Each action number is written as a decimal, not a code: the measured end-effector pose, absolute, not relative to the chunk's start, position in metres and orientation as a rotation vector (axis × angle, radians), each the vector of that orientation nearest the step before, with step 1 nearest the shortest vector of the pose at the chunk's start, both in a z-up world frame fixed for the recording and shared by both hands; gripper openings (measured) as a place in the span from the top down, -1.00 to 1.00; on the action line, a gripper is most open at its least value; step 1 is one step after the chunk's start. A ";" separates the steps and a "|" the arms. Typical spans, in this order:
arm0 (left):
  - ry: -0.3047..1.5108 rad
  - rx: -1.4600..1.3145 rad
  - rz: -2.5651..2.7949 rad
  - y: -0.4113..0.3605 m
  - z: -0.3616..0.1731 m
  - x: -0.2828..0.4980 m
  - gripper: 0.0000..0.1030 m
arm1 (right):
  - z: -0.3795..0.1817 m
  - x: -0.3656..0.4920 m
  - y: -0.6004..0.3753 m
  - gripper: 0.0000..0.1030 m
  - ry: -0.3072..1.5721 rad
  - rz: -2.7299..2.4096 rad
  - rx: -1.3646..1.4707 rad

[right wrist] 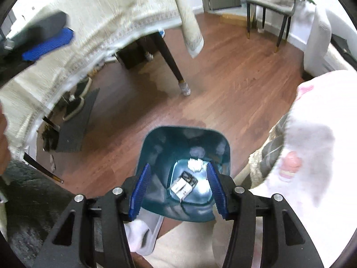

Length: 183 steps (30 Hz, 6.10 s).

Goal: Collect trash
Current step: 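Return both tools over the table toward the white SanDisk box, then grasp the white SanDisk box with the left tool, then grasp the blue packet with the right tool while the left tool holds the box, then carry the box and blue packet over the teal bin and open both tools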

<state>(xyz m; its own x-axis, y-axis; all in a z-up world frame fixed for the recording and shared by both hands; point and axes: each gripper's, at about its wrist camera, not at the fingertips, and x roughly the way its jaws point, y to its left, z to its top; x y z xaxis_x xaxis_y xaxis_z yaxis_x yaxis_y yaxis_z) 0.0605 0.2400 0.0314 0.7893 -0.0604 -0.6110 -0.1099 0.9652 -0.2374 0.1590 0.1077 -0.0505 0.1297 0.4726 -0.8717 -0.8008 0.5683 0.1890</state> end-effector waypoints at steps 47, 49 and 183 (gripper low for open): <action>0.723 -0.196 -0.405 -0.034 0.017 0.232 -0.87 | 0.036 0.221 -0.220 -0.60 0.865 0.506 -0.068; 0.738 -0.204 -0.417 -0.041 0.011 0.242 -0.87 | 0.034 0.228 -0.231 -0.63 0.872 0.510 -0.042; 1.193 -0.382 0.135 0.257 -0.145 0.108 0.24 | -0.028 0.209 0.123 0.82 0.997 0.901 -0.295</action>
<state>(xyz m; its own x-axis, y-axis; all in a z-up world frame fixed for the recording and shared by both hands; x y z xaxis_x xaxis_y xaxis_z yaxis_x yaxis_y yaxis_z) 0.1085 0.2573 -0.1452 0.3697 -0.0969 -0.9241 -0.3014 0.9283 -0.2179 0.2093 0.1229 -0.0279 0.2310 0.5168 -0.8243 -0.7676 0.6174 0.1720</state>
